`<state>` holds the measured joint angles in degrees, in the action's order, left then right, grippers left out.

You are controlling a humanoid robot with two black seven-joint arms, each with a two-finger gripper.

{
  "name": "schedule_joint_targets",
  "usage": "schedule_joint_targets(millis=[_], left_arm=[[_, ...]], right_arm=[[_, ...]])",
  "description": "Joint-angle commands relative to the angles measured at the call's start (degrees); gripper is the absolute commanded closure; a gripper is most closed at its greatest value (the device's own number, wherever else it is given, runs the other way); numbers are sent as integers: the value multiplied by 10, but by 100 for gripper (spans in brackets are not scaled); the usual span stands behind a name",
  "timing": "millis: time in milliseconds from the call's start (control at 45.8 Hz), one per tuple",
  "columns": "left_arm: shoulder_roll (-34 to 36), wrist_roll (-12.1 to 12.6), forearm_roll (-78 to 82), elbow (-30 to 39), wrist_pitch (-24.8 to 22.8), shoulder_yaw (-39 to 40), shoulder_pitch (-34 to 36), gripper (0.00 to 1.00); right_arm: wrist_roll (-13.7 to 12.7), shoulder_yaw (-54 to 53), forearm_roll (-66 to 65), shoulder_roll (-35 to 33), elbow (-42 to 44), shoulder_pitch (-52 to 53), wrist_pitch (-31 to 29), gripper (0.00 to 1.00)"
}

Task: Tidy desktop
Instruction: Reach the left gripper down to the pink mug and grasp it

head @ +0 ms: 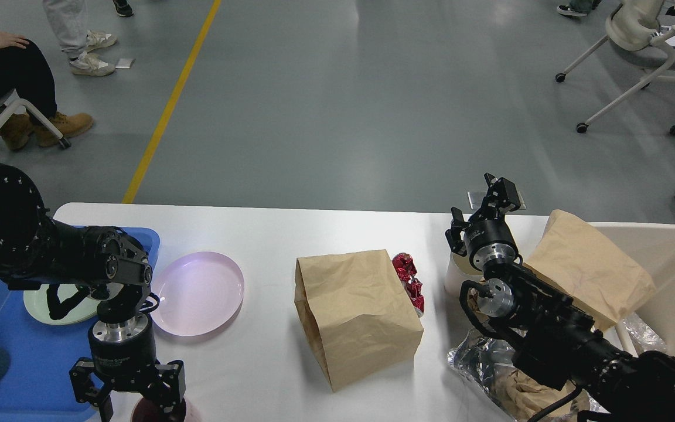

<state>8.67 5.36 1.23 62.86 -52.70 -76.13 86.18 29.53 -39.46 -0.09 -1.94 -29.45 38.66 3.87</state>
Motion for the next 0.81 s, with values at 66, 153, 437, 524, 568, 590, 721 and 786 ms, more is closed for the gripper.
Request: schedule_joint_targets(millis=[66, 153, 437, 524, 568, 590, 721, 786], left_arm=[[-1, 0, 0, -7, 12, -1, -3, 41], [1, 0, 0, -13, 20, -2, -3, 59], [4, -2, 0, -13, 8, -2, -3, 100], [5, -3, -1, -13, 8, -1, -3, 100], [6, -3, -1, -13, 8, -1, -3, 100], [6, -3, -1, -13, 8, 0, -3, 100], [10, -3, -2, -12, -1, 1, 9, 100], [20, -3, -2, -12, -23, 5, 21, 100]], right_arm=[[0, 0, 0, 0, 0, -1, 0, 0], [0, 0, 0, 0, 0, 0, 0, 0], [0, 0, 0, 0, 1, 0, 0, 0], [0, 0, 0, 0, 0, 0, 0, 0], [0, 0, 0, 0, 0, 0, 0, 0], [0, 0, 0, 0, 0, 0, 0, 0], [0, 0, 0, 0, 0, 0, 0, 0], [0, 0, 0, 0, 0, 0, 0, 0]])
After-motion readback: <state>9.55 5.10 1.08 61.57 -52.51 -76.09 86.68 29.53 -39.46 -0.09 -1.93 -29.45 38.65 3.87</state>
